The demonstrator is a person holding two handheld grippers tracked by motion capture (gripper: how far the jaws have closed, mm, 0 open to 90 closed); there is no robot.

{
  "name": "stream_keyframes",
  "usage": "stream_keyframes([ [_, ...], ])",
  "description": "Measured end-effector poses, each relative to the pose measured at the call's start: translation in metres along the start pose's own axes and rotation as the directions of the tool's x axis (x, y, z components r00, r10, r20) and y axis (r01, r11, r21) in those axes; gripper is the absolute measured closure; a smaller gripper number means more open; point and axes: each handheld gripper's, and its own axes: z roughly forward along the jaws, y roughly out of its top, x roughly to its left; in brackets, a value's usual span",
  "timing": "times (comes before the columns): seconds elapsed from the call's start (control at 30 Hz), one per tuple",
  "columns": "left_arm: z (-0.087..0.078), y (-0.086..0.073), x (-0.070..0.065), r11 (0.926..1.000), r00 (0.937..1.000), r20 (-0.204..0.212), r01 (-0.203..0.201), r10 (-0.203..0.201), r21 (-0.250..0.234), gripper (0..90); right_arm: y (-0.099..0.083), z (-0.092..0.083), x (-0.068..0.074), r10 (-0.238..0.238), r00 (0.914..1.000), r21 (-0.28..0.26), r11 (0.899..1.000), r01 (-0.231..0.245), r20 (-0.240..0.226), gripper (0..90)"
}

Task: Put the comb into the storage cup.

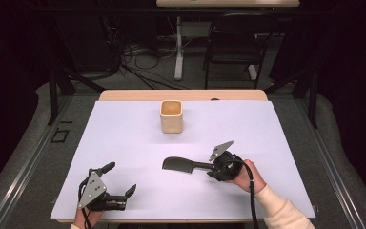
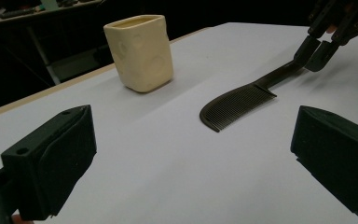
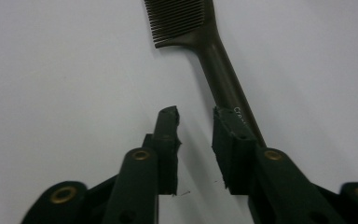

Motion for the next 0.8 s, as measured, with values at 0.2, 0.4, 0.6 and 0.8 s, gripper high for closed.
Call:
stream_keyframes([
  [0.2, 0.001, 0.000, 0.001, 1.0000, 1.0000, 0.000, 0.001, -0.001, 0.001, 0.2, 0.002, -0.004, -0.002, -0.004, 1.0000, -0.005, 1.000, 0.004, 0.004, 45.4],
  [0.4, 0.000, 0.000, 0.000, 1.0000, 1.0000, -0.004, 0.000, 0.000, -0.003, 0.2, 0.004, -0.011, -0.001, -0.001, 0.9995, -0.009, 1.000, 0.001, 0.030, 24.4],
  [0.6, 0.001, 0.000, 0.000, 1.0000, 1.0000, -0.005, 0.004, -0.005, -0.002, 0.2, 0.010, -0.010, -0.002, -0.025, 0.9985, 0.007, 1.000, 0.025, 0.049, 13.8],
  [0.8, 0.000, 0.000, 0.000, 1.0000, 1.0000, -0.006, 0.005, -0.005, -0.004, 0.2, 0.018, -0.007, -0.003, -0.055, 0.9970, 0.041, 0.998, 0.053, 0.054, 4.3],
])
